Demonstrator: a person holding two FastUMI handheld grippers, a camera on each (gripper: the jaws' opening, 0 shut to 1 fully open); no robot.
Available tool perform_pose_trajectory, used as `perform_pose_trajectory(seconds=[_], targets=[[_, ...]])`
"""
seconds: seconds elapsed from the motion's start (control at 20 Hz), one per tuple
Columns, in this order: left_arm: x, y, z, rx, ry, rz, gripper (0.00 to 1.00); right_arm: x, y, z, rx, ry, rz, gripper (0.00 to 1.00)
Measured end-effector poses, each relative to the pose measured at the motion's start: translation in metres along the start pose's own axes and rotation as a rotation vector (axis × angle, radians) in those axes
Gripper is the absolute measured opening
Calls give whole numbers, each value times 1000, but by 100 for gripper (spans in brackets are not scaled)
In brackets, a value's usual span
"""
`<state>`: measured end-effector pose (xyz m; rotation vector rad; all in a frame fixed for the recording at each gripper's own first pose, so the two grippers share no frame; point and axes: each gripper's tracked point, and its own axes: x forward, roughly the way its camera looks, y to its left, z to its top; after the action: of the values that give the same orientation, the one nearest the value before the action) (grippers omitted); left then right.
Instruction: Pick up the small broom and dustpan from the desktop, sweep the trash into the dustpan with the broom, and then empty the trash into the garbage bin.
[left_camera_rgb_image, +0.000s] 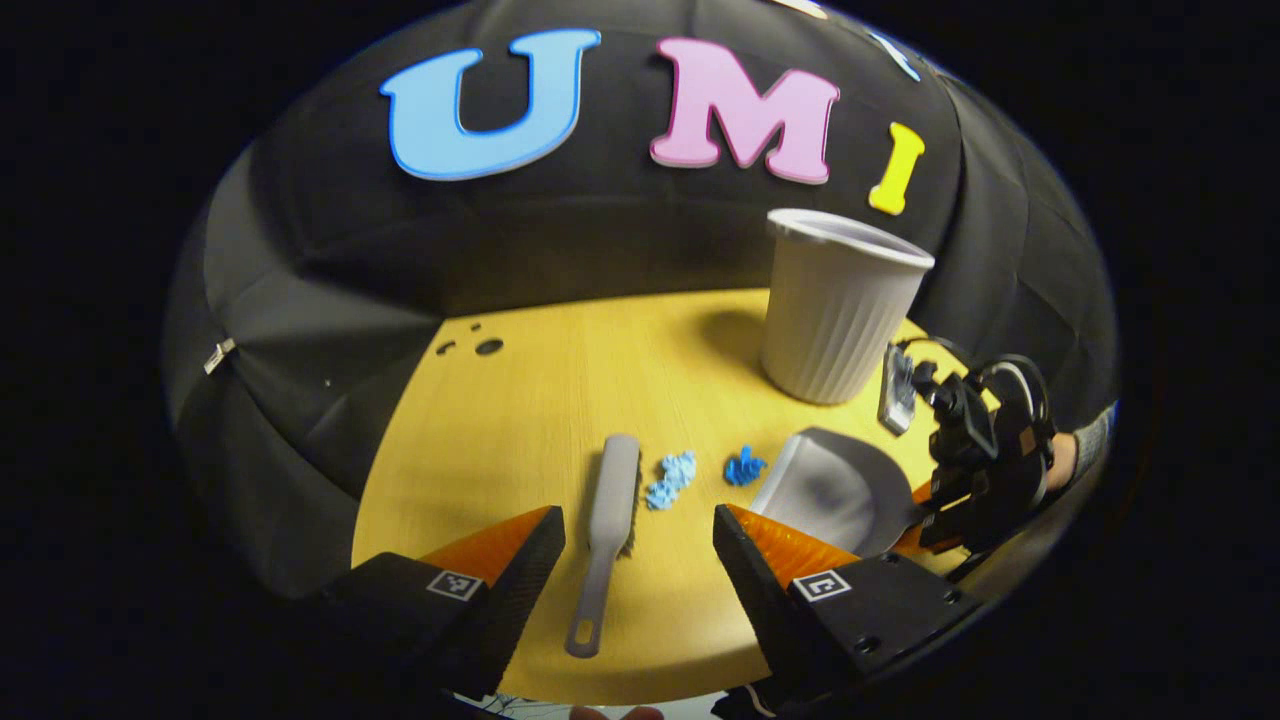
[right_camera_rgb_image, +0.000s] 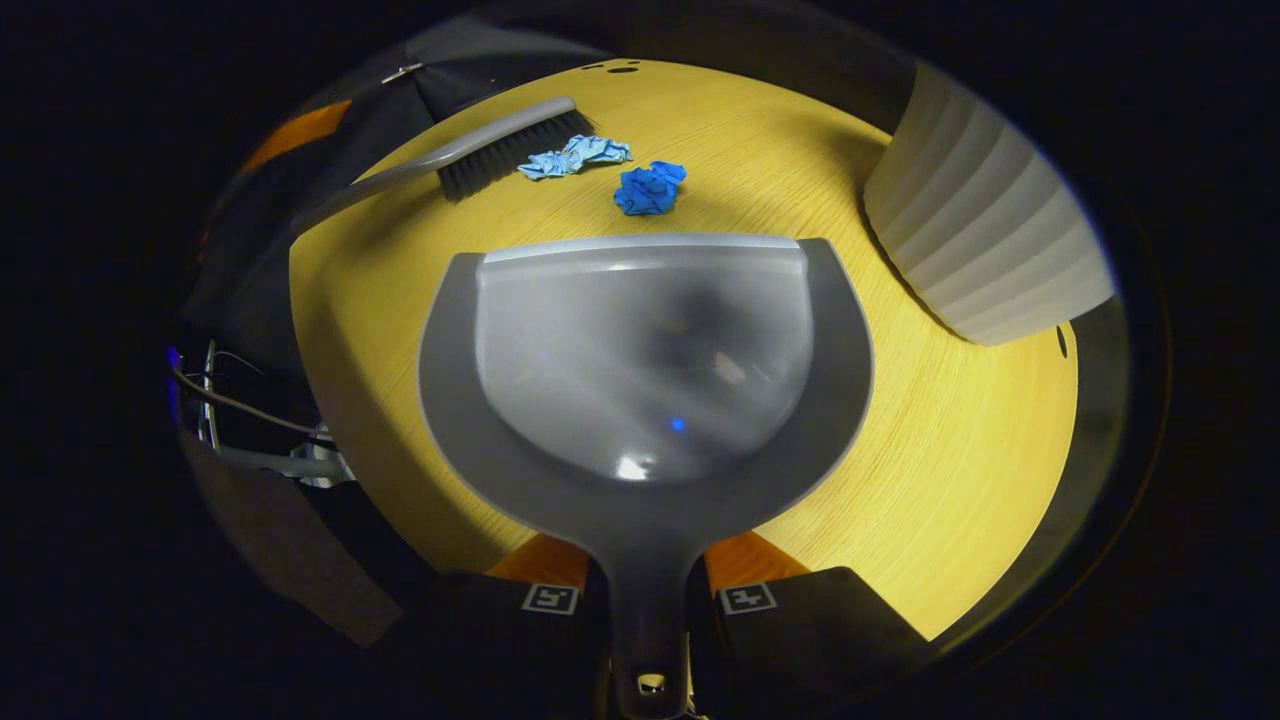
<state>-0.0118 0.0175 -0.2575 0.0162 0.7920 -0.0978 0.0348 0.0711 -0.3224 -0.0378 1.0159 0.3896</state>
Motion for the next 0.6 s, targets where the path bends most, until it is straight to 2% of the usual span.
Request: perform_pose_trajectory(seconds=[0.15, 0.35, 0.6], targets=[[26, 11, -29, 60, 136, 38, 96, 4, -3, 5, -24, 10, 13, 36], [55, 13, -56, 91, 263, 36, 94, 3, -3, 3, -77, 20, 19, 36], [75, 17, -79, 66, 373, 15, 91, 2, -2, 1, -64, 38, 42, 36]])
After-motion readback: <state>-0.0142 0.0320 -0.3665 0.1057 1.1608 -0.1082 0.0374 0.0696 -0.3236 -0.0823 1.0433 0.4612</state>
